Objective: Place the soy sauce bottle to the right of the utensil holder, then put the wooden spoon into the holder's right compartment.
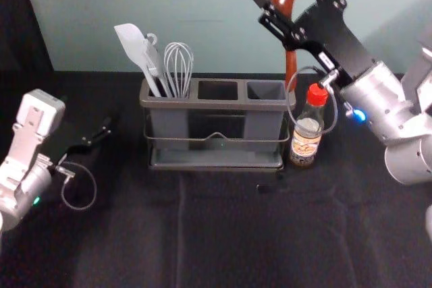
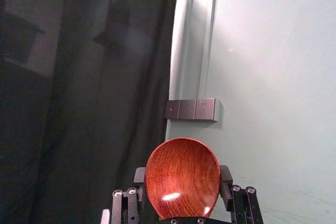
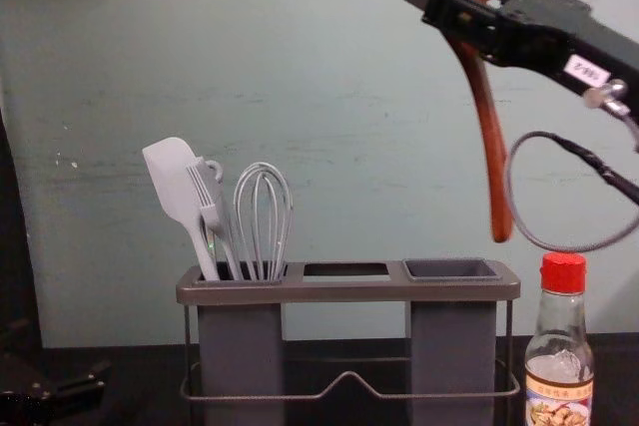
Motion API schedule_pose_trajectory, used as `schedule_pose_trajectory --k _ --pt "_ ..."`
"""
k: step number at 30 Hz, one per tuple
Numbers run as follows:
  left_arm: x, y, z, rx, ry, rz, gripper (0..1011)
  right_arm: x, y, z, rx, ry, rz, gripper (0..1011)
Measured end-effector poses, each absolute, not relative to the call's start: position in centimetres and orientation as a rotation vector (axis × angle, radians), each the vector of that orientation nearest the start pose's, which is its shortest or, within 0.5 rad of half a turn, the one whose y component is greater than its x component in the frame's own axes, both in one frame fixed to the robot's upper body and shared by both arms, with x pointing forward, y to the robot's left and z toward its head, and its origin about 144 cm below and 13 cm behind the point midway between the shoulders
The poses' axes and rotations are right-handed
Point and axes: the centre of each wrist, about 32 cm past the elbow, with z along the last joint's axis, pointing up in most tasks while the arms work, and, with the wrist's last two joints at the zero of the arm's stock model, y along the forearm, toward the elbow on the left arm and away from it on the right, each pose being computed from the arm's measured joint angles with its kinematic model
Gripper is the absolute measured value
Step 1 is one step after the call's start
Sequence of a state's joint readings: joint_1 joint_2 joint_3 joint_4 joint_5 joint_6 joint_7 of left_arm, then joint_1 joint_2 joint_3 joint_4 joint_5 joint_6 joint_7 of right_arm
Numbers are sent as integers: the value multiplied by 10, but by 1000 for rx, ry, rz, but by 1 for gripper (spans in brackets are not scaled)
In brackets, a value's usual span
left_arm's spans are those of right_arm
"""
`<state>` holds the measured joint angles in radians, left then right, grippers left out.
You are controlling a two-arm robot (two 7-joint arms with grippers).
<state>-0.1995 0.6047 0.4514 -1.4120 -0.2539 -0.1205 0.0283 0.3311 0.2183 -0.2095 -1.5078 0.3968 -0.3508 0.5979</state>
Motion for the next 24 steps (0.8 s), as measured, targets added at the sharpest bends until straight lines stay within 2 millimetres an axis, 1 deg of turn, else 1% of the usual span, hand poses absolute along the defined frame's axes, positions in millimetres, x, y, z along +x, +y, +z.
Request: schedule_pose_trajectory --k 3,4,6,11,18,24 --pt "489 310 1140 305 -285 1248 1000 551 -225 1239 432 -410 -755 837" --pt "489 310 1140 304 -285 1248 1000 551 -225 1239 432 -410 -755 837" --pt "489 310 1140 304 -285 1248 1000 560 -221 1237 434 -405 -753 837" --pt "489 310 1140 304 -285 1248 1000 568 -214 1232 429 -417 -756 837" --pt "489 310 1140 305 -285 1248 1000 575 -203 1217 436 -424 -769 837" --pt "489 310 1140 305 -285 1248 1000 576 -197 1205 435 -421 -779 837"
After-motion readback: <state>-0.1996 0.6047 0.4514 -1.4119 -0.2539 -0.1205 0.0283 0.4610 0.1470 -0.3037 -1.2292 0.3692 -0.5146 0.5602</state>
